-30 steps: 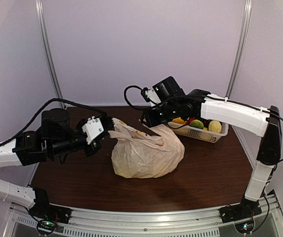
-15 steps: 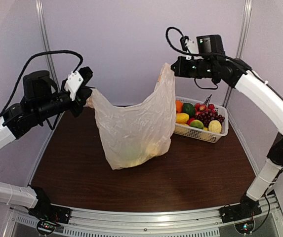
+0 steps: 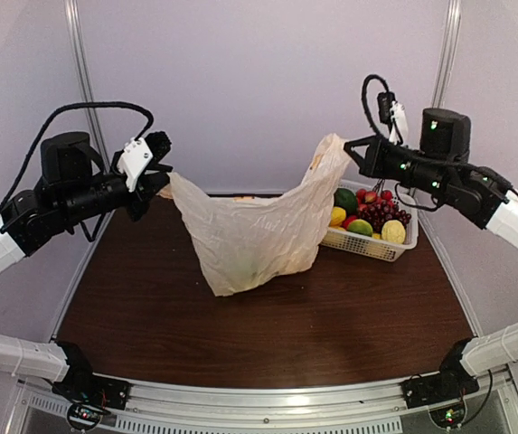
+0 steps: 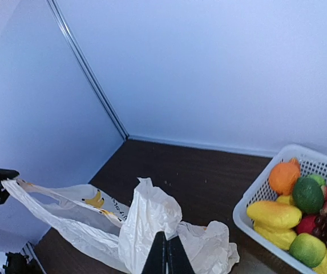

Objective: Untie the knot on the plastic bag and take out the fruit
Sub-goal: Adjust the takeout bag at the center of the board.

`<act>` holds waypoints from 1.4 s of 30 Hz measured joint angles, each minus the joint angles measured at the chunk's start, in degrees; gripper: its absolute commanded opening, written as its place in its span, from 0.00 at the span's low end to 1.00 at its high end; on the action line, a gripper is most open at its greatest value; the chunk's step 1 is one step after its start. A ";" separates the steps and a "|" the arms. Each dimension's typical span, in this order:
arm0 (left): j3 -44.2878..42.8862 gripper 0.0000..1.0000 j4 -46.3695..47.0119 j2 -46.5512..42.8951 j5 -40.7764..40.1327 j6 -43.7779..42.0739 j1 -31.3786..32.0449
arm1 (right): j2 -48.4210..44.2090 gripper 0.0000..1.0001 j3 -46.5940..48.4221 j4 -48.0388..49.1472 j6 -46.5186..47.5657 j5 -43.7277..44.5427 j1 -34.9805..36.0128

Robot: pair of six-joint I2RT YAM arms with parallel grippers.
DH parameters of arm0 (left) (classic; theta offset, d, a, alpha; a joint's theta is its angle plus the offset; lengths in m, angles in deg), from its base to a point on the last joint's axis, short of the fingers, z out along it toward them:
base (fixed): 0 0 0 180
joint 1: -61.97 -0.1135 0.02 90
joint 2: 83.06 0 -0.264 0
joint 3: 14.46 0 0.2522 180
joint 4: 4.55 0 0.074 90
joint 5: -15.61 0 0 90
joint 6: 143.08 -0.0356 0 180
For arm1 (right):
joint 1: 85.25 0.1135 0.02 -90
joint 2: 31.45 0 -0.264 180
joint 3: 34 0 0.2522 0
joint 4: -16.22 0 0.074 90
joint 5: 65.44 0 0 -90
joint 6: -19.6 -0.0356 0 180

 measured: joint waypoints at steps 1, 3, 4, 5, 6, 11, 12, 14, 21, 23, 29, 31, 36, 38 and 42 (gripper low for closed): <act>1.07 0.46 -0.59 0.22 0.68 0.55 0.00 | 0.20 0.00 -3.58 0.83 -0.70 -1.22 0.22; 3.15 0.67 -1.29 0.48 2.80 2.51 0.00 | 0.61 0.00 -9.31 1.01 -1.79 -3.06 0.92; 3.85 0.72 -1.55 0.48 3.52 3.39 0.00 | 0.76 0.00 -11.69 1.09 -2.21 -3.89 1.46; 4.50 0.77 -1.90 0.46 4.68 4.92 0.00 | 0.76 0.00 -13.62 1.09 -2.56 -4.50 1.95; 5.07 0.81 -2.03 0.35 5.62 6.49 0.00 | 0.66 0.00 -14.97 1.01 -2.78 -5.14 2.43; 6.51 0.93 -2.10 -2.23 8.28 18.88 0.00 | -0.87 0.00 -16.98 1.95 -3.39 -6.23 3.43; 6.51 0.95 -1.92 -3.19 8.35 22.43 0.00 | -1.29 0.00 -17.09 2.49 -3.45 -6.23 3.48; 6.49 0.98 -1.57 -5.14 8.04 29.00 0.00 | -1.84 0.00 -17.27 3.26 -3.56 -6.21 3.58; 6.49 0.97 -0.24 -9.81 6.82 53.05 0.00 | -2.01 0.00 -18.60 4.92 -3.56 -4.90 3.80; 6.54 0.96 -0.02 -9.51 7.80 58.01 0.00 | -2.01 0.00 -18.69 4.92 -3.54 -4.35 3.87; 8.41 0.97 0.50 -7.17 11.85 68.28 0.00 | -2.01 0.00 -18.69 4.98 -3.50 -2.91 3.91; 9.05 0.98 0.70 -6.51 13.20 70.77 0.00 | -2.01 0.00 -18.69 5.01 -3.39 -2.60 3.91; 9.60 0.98 1.73 -4.09 15.30 72.46 0.28 | -2.01 0.00 -18.69 5.03 -3.10 -2.43 3.91; 10.12 0.98 2.78 -3.32 15.21 71.21 0.90 | -2.01 0.00 -18.69 5.03 -3.04 -2.40 3.91; 10.88 0.98 4.48 -2.73 14.38 66.62 2.58 | -2.01 0.00 -18.69 5.03 -2.82 -2.40 3.91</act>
